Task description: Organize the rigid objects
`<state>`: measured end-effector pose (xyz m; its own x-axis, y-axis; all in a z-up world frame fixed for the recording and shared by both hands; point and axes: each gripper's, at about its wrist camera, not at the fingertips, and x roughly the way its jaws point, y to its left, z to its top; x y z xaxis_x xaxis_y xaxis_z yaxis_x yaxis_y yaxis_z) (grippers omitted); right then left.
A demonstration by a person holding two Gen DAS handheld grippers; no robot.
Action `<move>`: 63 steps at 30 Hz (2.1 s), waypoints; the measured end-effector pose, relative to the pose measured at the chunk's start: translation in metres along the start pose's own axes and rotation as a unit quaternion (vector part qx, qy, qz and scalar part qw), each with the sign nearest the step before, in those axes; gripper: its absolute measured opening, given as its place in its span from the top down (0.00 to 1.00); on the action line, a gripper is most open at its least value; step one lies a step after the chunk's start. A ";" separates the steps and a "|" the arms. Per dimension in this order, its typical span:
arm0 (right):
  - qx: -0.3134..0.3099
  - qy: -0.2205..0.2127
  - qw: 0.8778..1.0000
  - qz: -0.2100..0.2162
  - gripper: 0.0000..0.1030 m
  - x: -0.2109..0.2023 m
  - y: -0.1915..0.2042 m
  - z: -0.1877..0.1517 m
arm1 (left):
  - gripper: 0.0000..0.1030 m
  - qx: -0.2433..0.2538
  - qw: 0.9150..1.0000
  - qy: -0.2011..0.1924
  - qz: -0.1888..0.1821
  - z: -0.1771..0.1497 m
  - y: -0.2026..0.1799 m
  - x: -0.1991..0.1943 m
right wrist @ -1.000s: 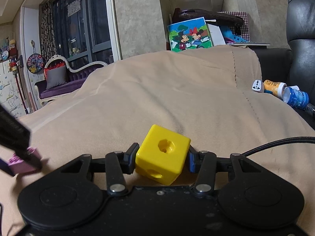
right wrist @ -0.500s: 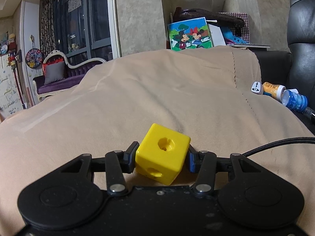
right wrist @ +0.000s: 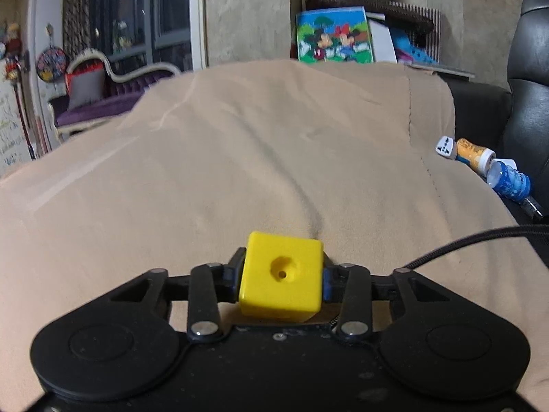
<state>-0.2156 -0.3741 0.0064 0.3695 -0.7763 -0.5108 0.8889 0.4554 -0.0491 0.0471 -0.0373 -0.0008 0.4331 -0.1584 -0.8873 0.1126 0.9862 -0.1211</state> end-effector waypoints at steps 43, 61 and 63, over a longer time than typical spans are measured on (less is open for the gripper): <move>-0.222 0.253 0.872 0.356 0.62 -0.135 0.305 -0.023 | 0.41 -0.111 0.989 0.057 0.074 -0.019 0.057 0.026; -0.213 0.244 0.892 0.314 0.17 -0.129 0.277 -0.033 | 0.25 -0.093 0.990 0.055 0.087 -0.024 0.052 0.020; -0.212 0.238 0.895 0.311 0.10 -0.131 0.272 -0.032 | 0.23 -0.091 0.990 0.054 0.088 -0.024 0.051 0.019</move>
<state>-0.0303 -0.1348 0.0326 0.5105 -0.0871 -0.8555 0.3304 0.9383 0.1016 0.0398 0.0107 -0.0349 0.3319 0.0125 -0.9432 -0.1237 0.9919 -0.0303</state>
